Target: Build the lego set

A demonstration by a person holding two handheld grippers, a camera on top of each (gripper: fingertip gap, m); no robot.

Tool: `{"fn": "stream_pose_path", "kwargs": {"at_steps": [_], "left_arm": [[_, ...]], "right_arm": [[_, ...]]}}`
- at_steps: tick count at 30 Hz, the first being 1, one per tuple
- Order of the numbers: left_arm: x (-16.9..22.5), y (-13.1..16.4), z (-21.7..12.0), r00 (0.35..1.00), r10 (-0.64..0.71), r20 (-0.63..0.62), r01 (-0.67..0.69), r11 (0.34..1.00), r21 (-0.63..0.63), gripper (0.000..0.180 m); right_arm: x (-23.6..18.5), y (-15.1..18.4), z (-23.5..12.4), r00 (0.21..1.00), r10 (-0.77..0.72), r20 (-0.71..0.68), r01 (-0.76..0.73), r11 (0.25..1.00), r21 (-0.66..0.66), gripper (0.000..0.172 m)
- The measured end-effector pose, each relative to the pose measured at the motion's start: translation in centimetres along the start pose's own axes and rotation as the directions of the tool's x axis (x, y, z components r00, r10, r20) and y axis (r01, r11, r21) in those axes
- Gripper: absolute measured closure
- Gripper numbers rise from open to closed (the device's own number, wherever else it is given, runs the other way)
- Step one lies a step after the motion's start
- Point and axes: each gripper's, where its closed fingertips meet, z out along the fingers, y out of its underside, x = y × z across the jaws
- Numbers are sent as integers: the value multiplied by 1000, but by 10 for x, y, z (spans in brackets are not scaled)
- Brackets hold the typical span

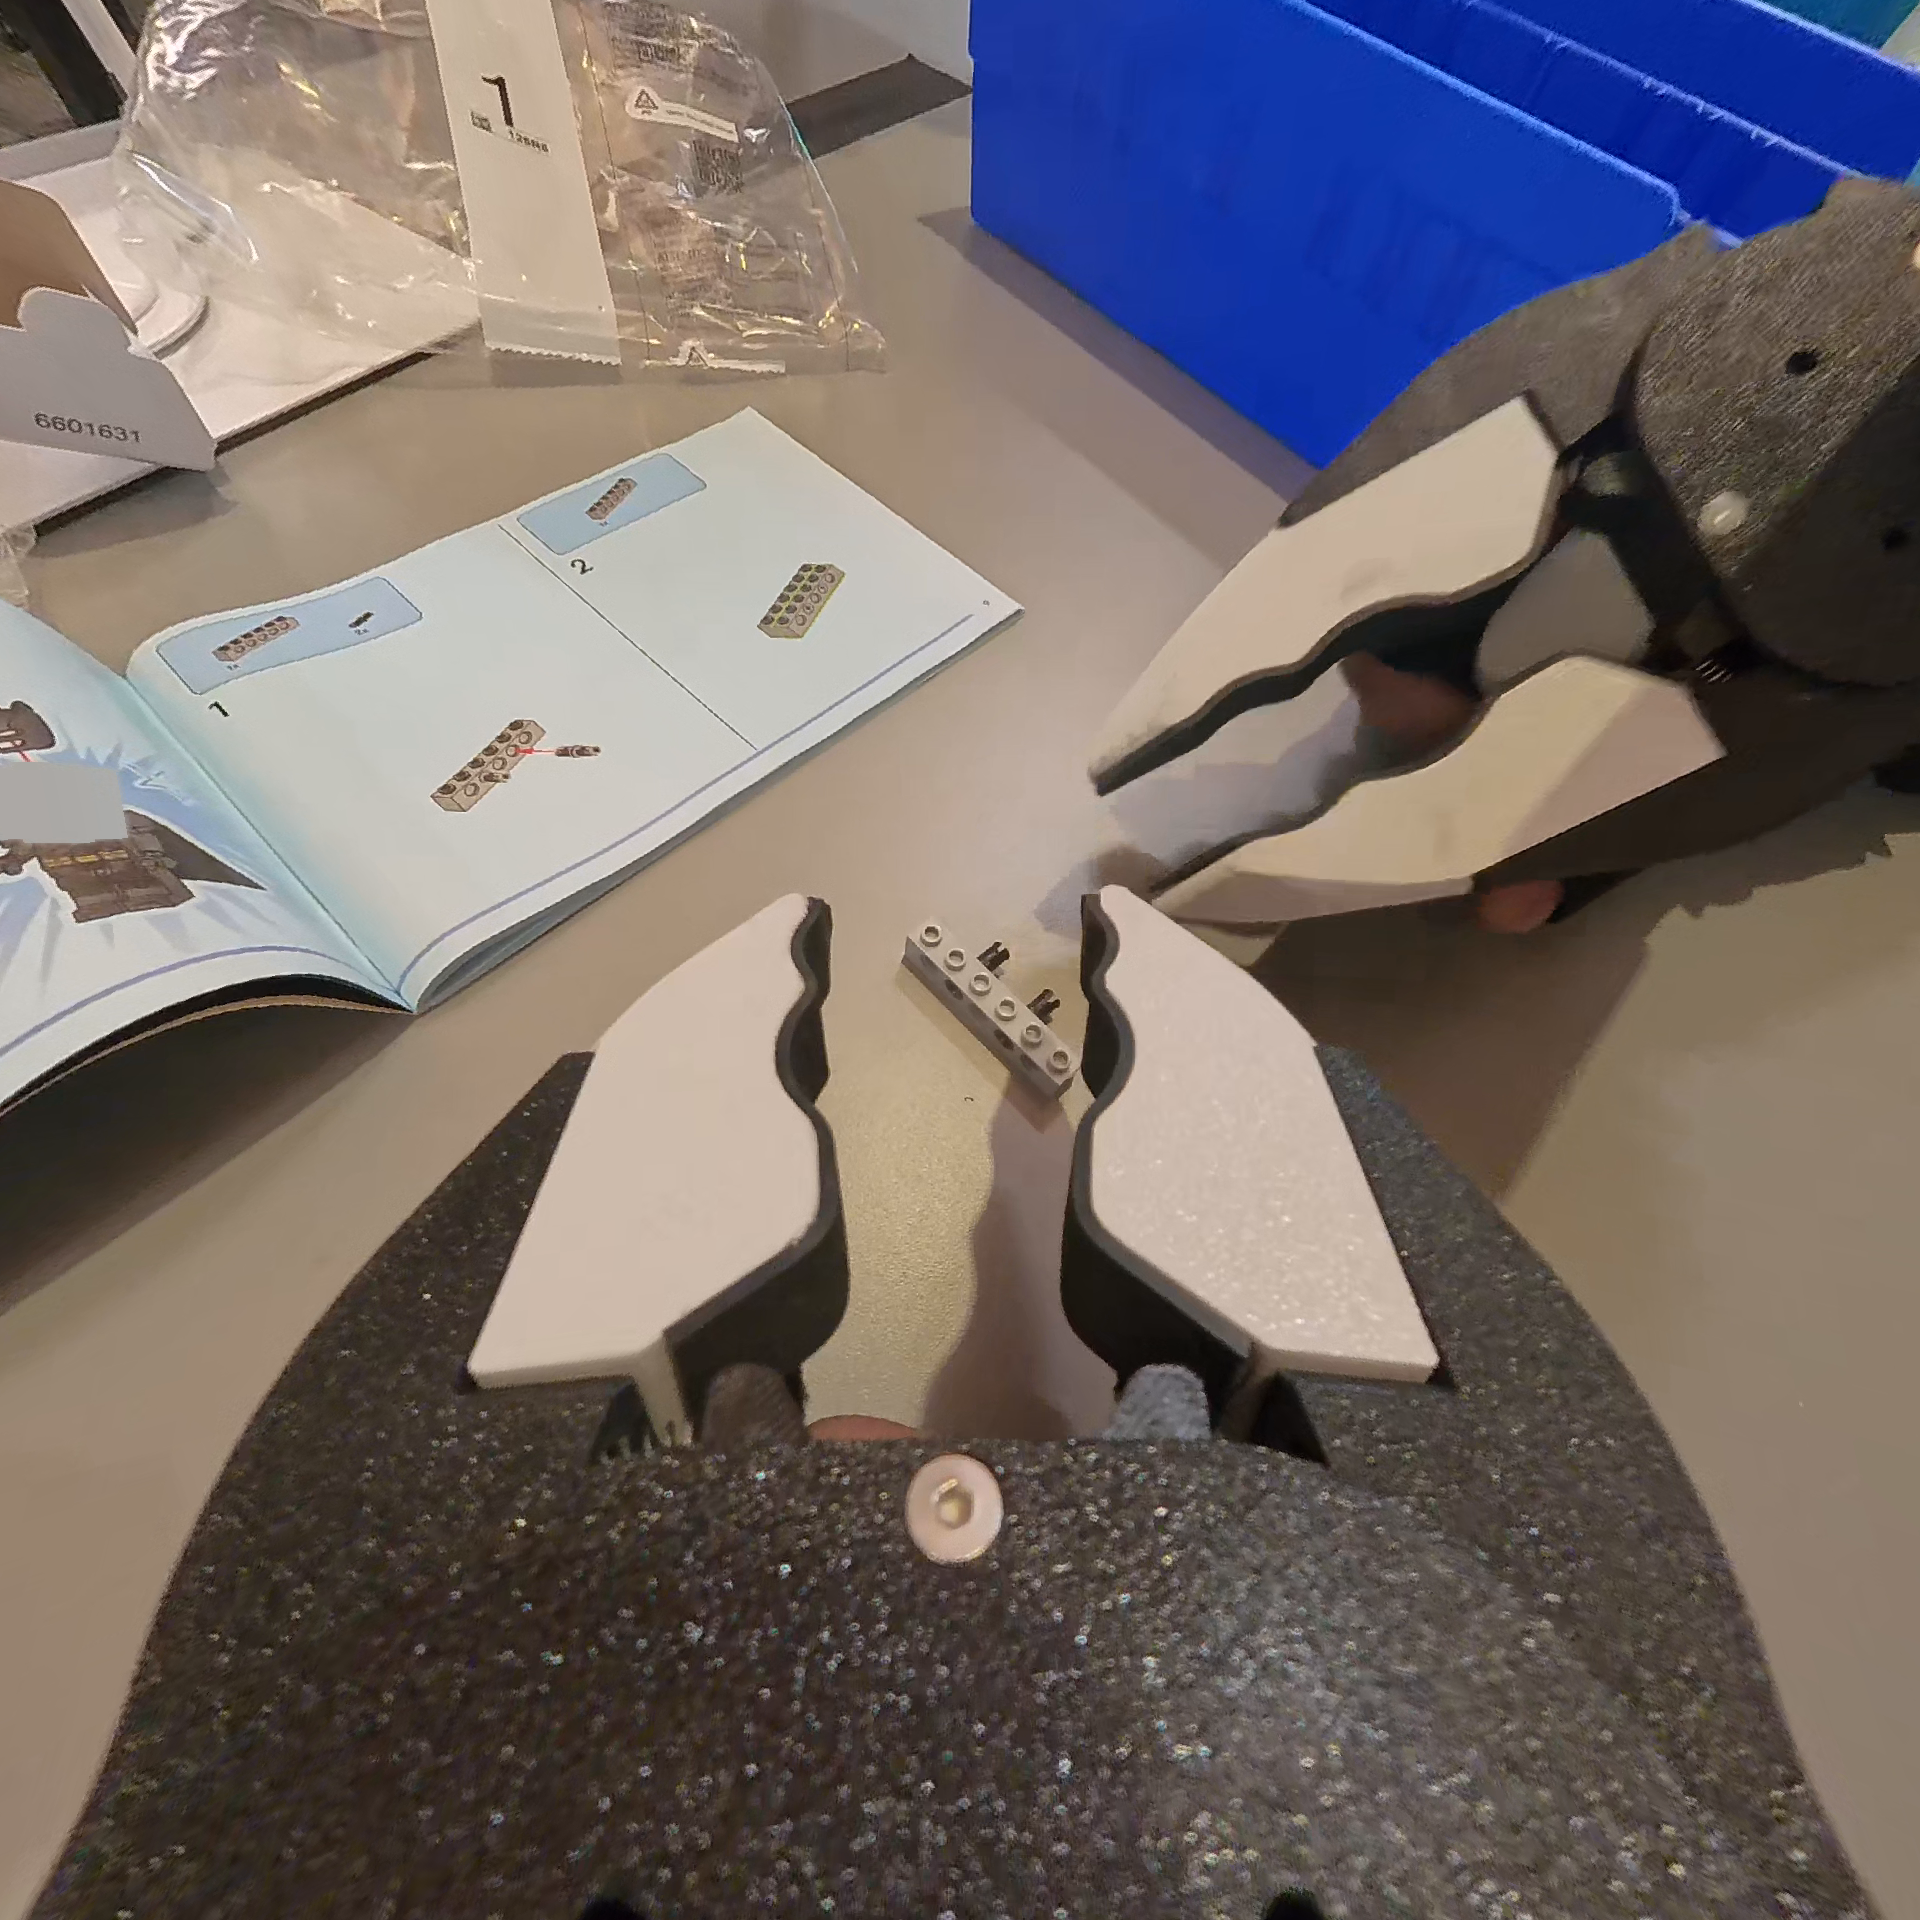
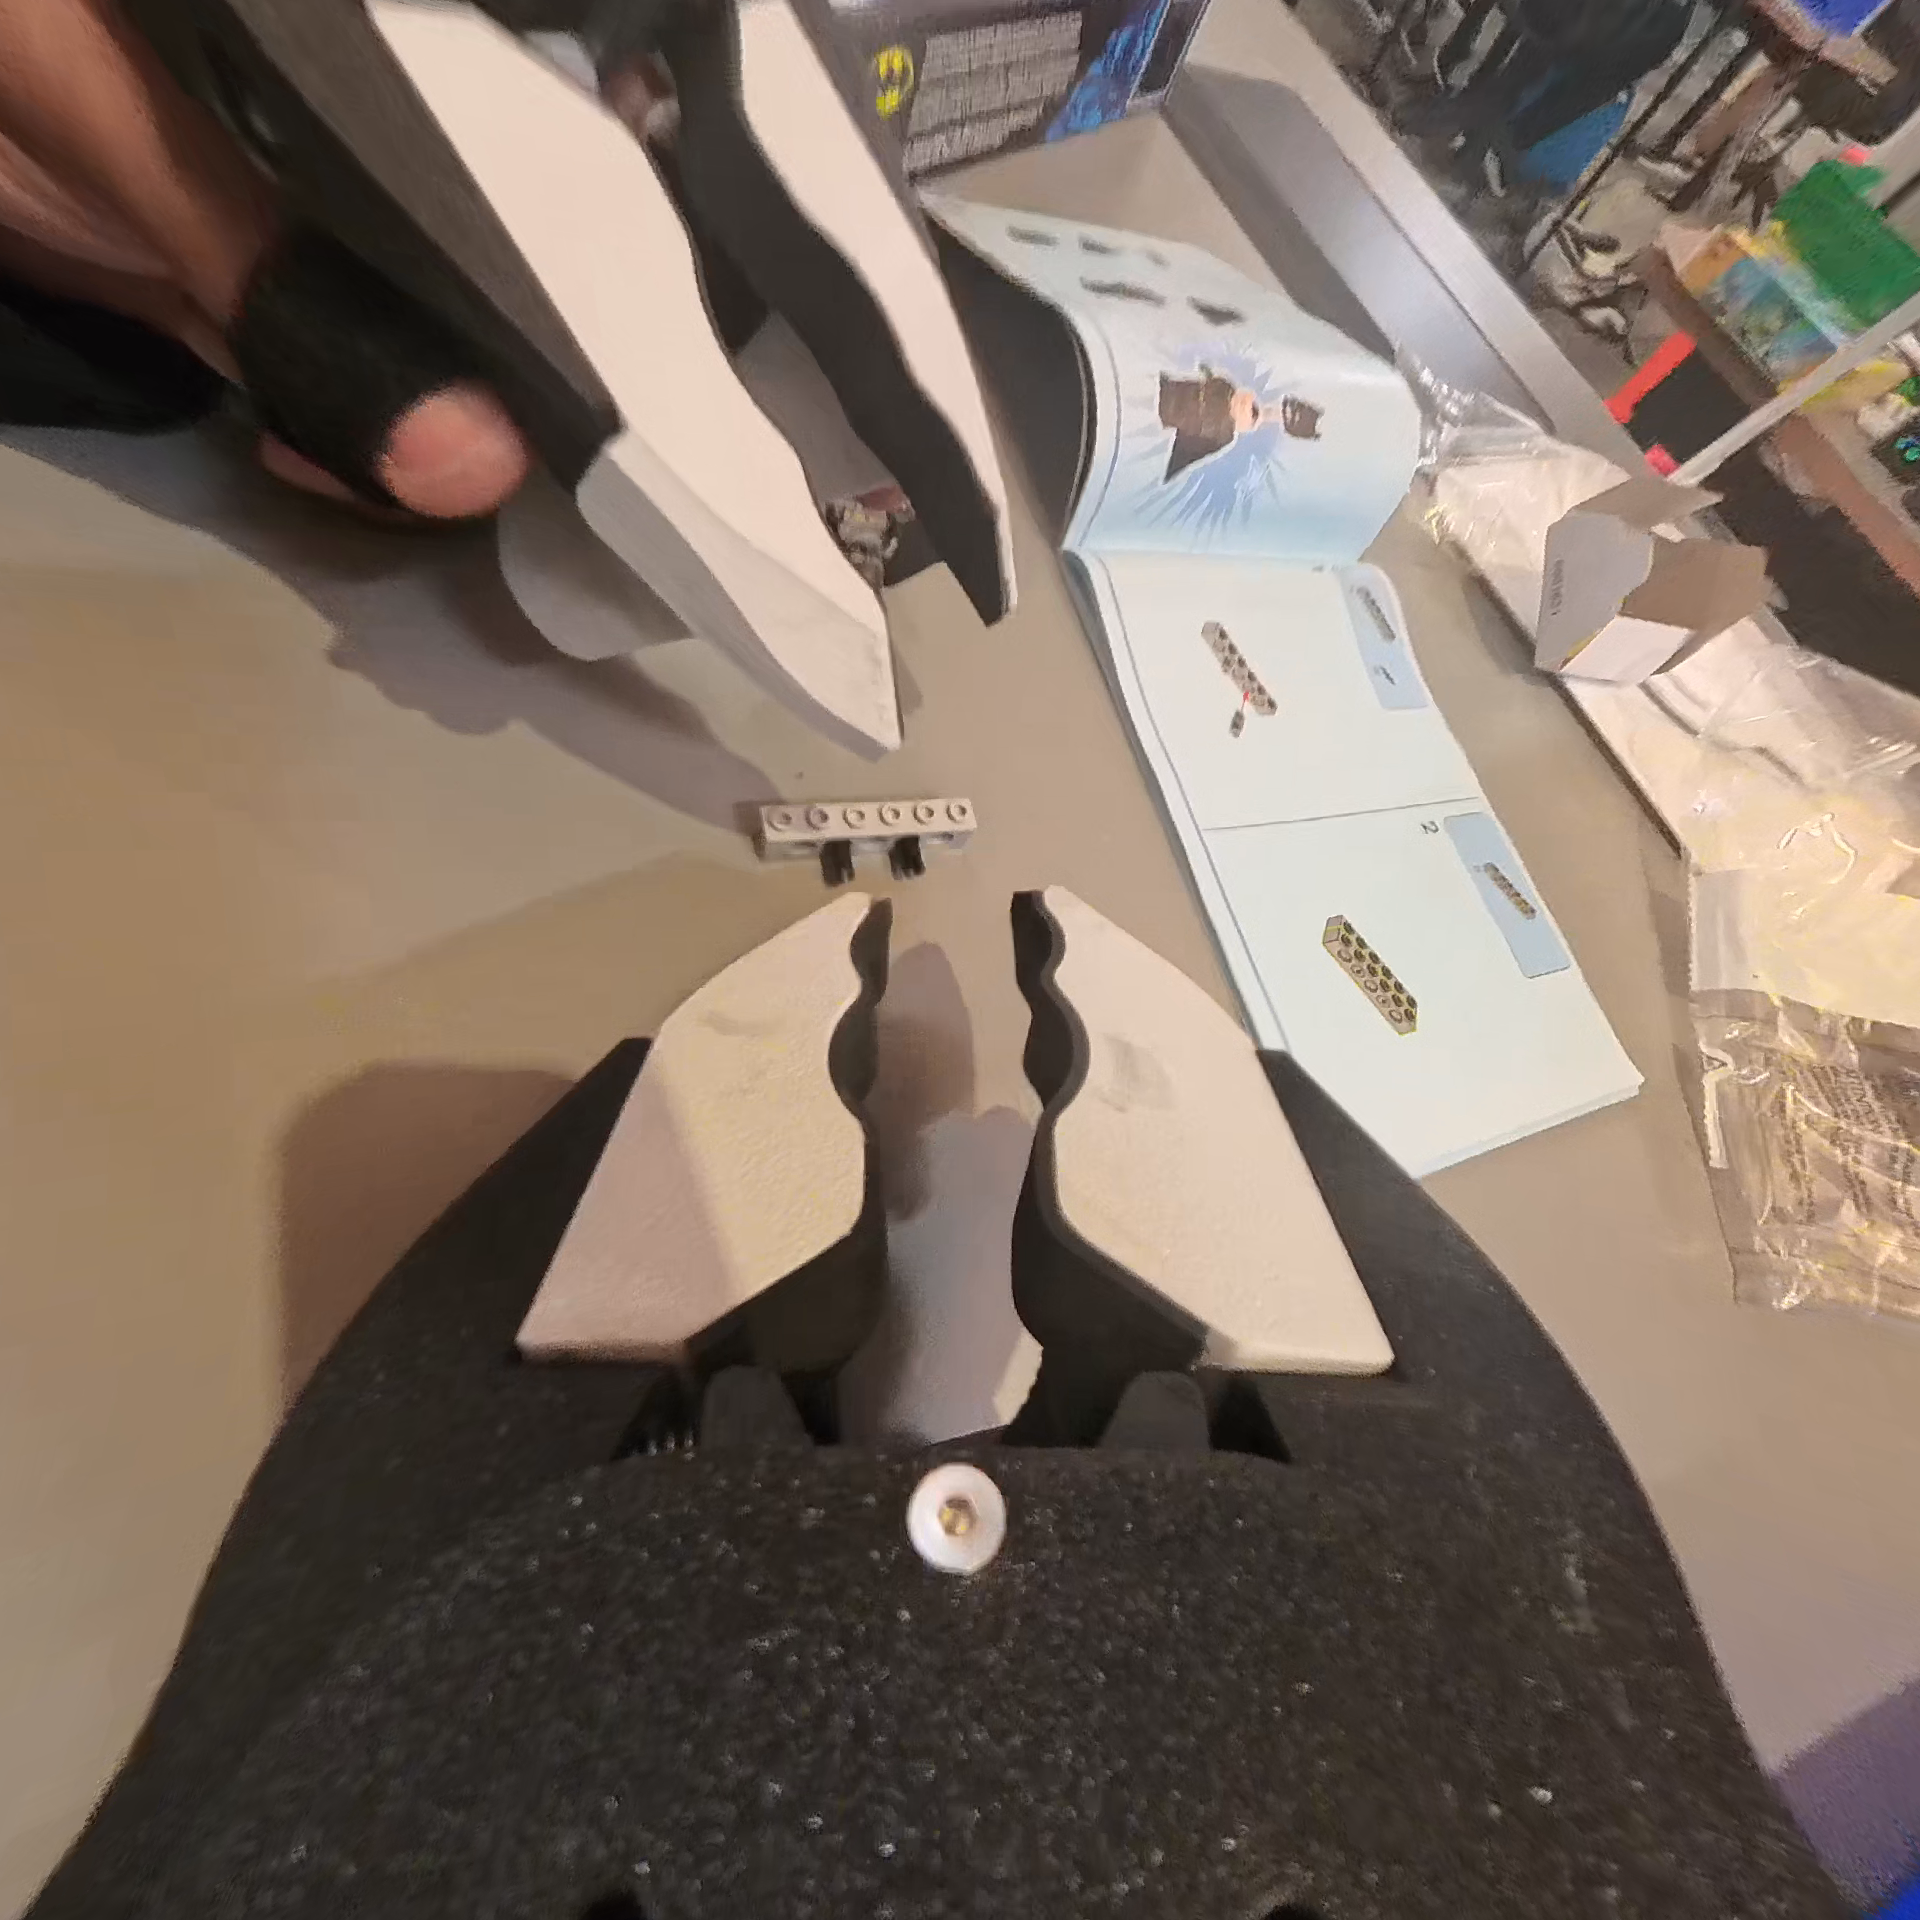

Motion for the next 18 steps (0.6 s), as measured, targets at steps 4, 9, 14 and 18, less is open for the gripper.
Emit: {"fn": "stream_pose_path", "kwargs": {"at_steps": [4,9,14,18], "left_arm": [[1,-1,-1,1000,2,-8,-1,1000,8,134],[-1,-5,-5,1000,-25,-19,25,999,45,134],[2,-4,-5,999,-20,-27,21,999,37,134],[6,0,-2,1000,23,-17,-23,1000,9,134]], "right_arm": [[25,-36,-47,1000,26,-9,-25,996,86,147],[134,-16,-149,984,10,-178,-23,997,-69,146],[216,121,-207,933,-354,63,332,780,-530,146],[225,208,-213,877,-349,331,480,593,-646,150]]}}
